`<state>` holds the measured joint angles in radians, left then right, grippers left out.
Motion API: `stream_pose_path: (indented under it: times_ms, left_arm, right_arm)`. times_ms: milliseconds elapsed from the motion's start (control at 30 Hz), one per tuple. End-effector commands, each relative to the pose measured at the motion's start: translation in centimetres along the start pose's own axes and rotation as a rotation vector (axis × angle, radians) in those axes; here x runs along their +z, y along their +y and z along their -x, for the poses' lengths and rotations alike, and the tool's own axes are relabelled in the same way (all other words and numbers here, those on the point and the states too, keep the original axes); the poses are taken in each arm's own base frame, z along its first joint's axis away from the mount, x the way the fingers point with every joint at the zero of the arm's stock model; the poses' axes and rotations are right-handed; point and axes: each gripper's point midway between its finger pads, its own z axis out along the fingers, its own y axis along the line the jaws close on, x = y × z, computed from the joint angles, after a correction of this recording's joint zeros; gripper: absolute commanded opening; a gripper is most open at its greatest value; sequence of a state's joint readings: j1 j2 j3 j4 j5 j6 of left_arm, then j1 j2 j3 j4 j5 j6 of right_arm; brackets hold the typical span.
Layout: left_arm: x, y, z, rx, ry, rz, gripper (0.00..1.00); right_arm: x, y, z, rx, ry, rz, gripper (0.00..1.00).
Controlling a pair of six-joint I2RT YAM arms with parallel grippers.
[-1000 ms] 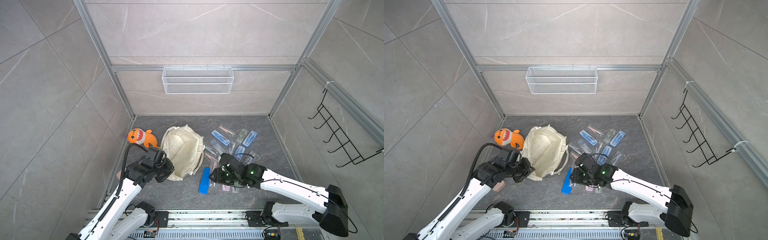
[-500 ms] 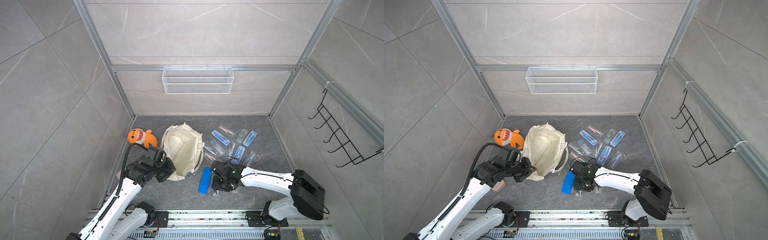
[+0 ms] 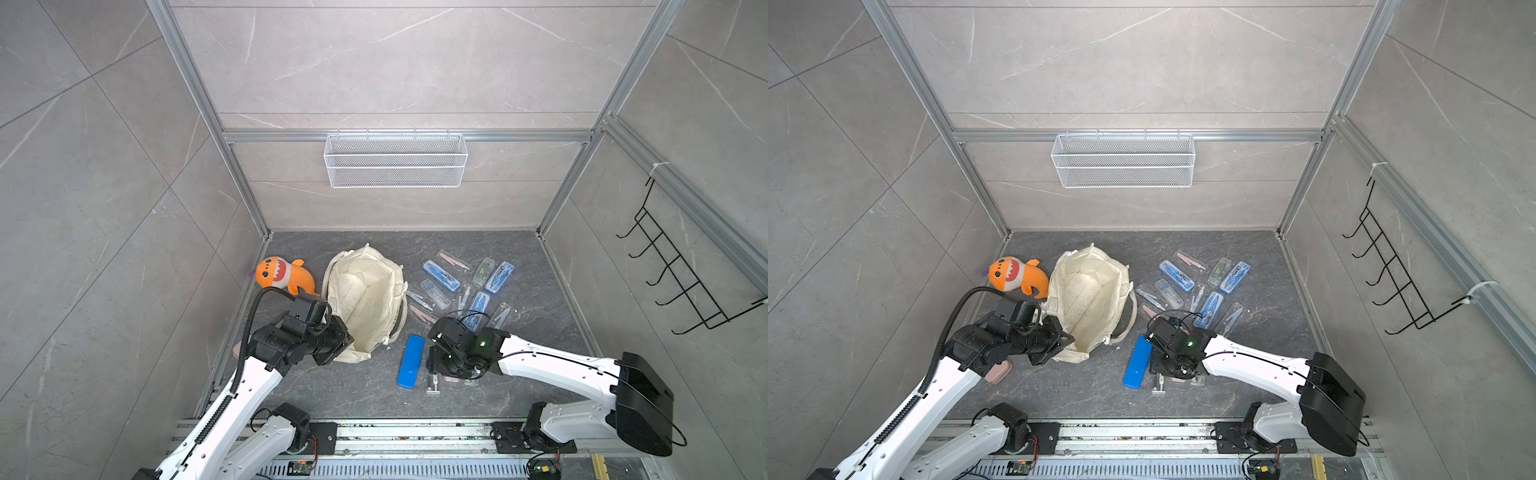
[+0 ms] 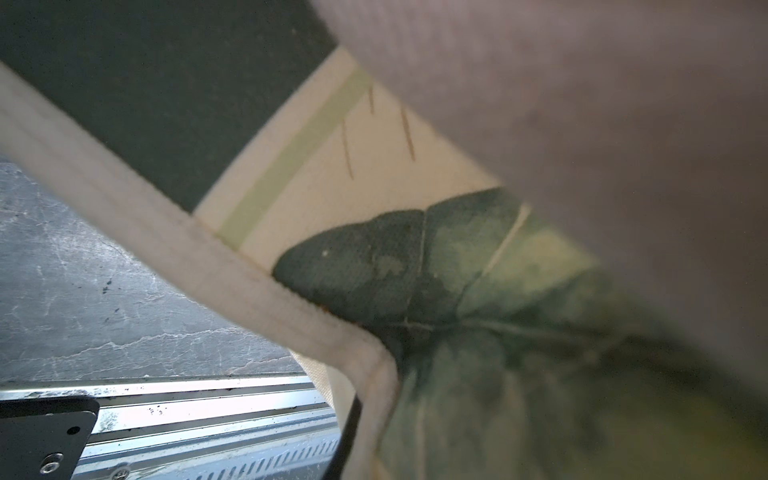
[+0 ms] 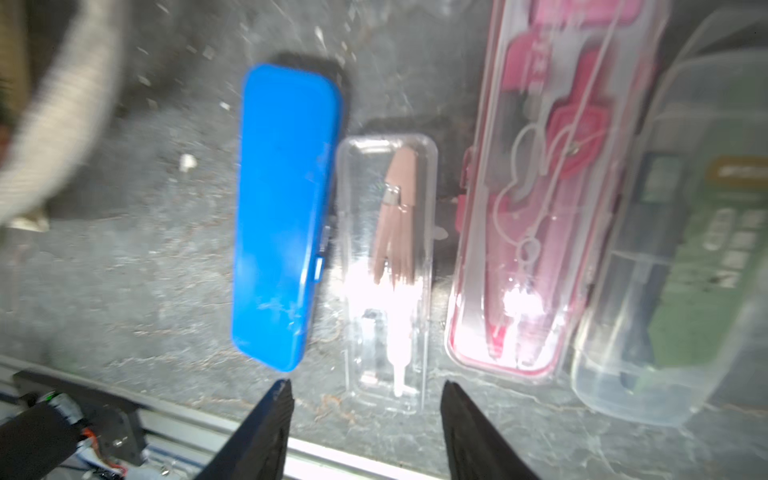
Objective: Take out the compass set from the canvas bag
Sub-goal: Place the compass set at the center of the board, then adjust the canvas bag at the center of the board.
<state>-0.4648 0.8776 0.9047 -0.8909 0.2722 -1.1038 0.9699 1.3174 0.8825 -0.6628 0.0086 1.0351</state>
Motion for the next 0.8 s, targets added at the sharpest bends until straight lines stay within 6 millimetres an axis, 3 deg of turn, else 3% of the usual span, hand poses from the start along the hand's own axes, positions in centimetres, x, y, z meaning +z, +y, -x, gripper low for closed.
stream_pose_path:
  times_ms: [0,200,367,600,767]
  left_arm:
    - [-0.7,-0.6,-0.5,0.044,0.021,-0.029,0.00]
    - [-0.8,0.7,-1.3,0.061,0.048,0.012,0.00]
    - [-0.7,2.0,-2.0,0.058,0.060,0.024,0.00]
    - [-0.6,3.8,-3.2,0.046,0.093,0.048,0.00]
    - [-0.9,4.2,-3.5,0.047,0.094,0.055,0.00]
  right_arm:
    - [-3.6,1.3,2.2,-0.042,-0.089,0.024,0.61]
    - [-8.9,5.3,5.6,-0.078,-0.231,0.152,0.66]
    - [-10.2,8.6,7.4,-0.095,-0.273,0.247,0.69]
    - [-6.2,12.2,8.9,-0.100,-0.192,0.293,0.69]
    - [-2.4,13.4,8.7,-0.098,-0.124,0.284,0.63]
